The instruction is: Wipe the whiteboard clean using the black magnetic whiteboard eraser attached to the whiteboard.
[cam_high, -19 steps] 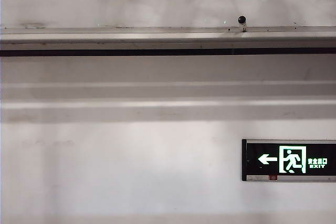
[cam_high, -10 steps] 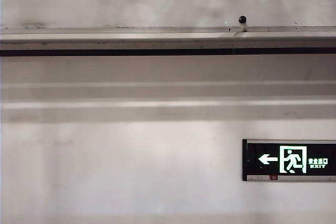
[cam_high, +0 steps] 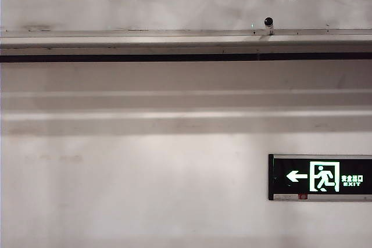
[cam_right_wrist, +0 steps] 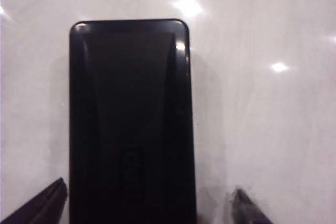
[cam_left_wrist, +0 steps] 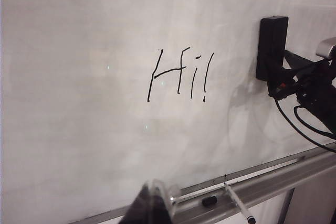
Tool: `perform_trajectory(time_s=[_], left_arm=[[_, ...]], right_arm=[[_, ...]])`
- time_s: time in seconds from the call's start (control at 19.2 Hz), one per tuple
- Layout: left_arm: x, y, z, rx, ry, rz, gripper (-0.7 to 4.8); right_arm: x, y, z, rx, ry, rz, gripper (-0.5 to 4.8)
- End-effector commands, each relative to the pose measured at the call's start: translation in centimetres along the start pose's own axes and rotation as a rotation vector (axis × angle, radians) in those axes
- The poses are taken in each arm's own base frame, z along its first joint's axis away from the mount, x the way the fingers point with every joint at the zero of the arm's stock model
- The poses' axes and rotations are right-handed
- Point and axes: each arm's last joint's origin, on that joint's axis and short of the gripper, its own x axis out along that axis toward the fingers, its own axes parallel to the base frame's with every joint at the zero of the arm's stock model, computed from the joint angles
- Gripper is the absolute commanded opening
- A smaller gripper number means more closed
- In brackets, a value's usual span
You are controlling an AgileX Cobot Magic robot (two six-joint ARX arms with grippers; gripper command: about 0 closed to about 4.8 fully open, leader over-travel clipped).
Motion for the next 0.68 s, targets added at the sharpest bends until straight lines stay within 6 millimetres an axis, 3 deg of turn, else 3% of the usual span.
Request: perform_trajectory(time_s=[0.05, 0.21, 0.31, 0.42, 0.68], left_arm=[[-0.2, -0.1, 0.5, 0.012, -0.035, -0.002, -0.05], [-0.2, -0.1, 0.5, 0.012, -0.038, -0.003, -0.05], [-0.1, -0.1, 0.5, 0.012, -0.037, -0.002, -0.05], [-0.2, -0.1, 0.5, 0.012, -0.037, -0.002, -0.05], [-0.2, -0.1, 0.5, 0.012, -0.037, -0.004, -0.05]], right_arm=[[0.2, -0.2, -1.0, 0.005, 0.02, -0.005, 3.76], [0.4, 0.0, -2.3, 0.004, 0.083, 0.002, 2.1], [0.4, 0.2, -2.6, 0.004, 0.102, 0.01, 1.37], [0.4, 0.9, -2.4, -0.017, 0.097, 0.033, 1.37], [0.1, 5.5, -2.5, -0.133, 0.152, 0.179, 1.38]])
